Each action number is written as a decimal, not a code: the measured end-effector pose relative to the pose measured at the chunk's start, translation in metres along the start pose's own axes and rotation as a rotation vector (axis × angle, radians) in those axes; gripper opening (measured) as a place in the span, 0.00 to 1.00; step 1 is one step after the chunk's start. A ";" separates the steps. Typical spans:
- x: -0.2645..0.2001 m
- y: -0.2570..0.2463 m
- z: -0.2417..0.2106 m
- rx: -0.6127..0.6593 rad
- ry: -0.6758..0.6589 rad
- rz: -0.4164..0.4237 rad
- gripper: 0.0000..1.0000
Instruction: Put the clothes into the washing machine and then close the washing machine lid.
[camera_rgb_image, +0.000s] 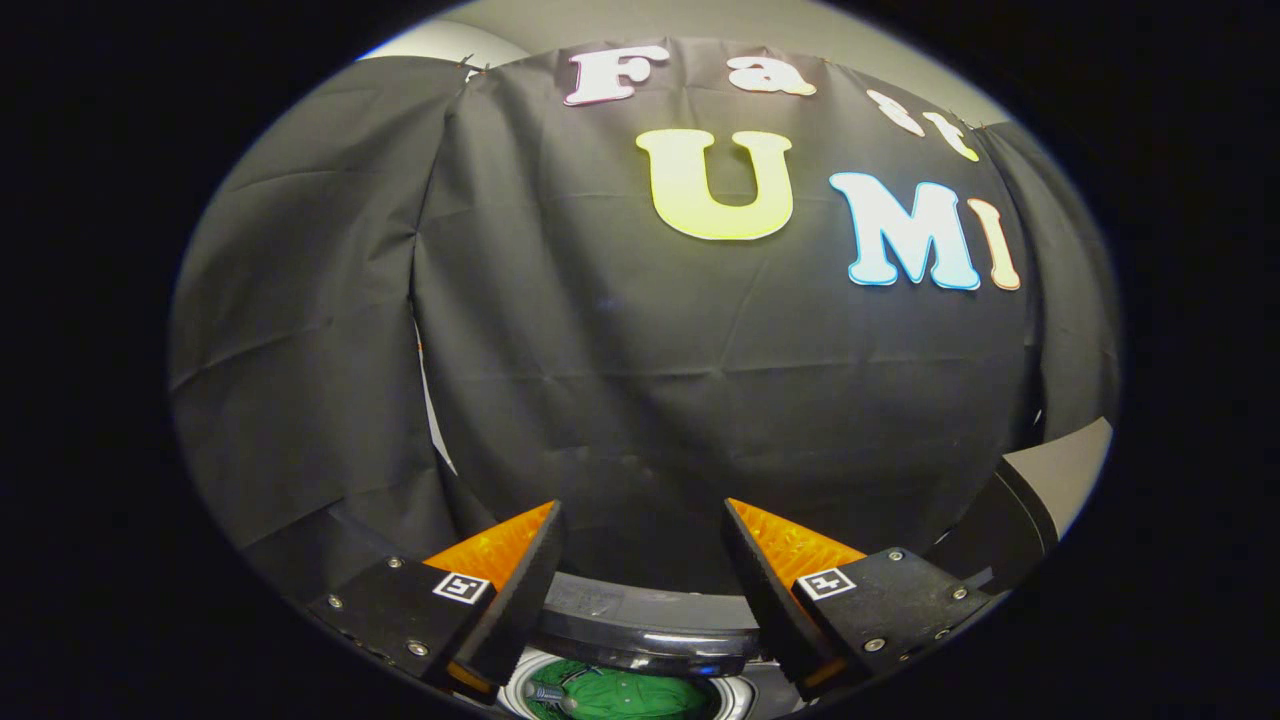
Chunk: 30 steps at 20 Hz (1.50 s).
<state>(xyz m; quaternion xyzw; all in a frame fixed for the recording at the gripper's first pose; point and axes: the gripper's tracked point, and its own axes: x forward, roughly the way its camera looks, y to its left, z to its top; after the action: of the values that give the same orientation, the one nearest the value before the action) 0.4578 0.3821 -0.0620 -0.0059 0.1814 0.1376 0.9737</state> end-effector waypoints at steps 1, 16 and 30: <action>-0.005 0.002 -0.003 0.000 -0.002 0.005 0.96; -0.071 0.018 -0.083 -0.086 0.082 0.060 0.95; -0.178 0.021 -0.083 -0.033 0.007 0.081 0.95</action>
<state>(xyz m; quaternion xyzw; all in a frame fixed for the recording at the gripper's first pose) 0.2630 0.3493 -0.0759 -0.0150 0.1824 0.1796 0.9665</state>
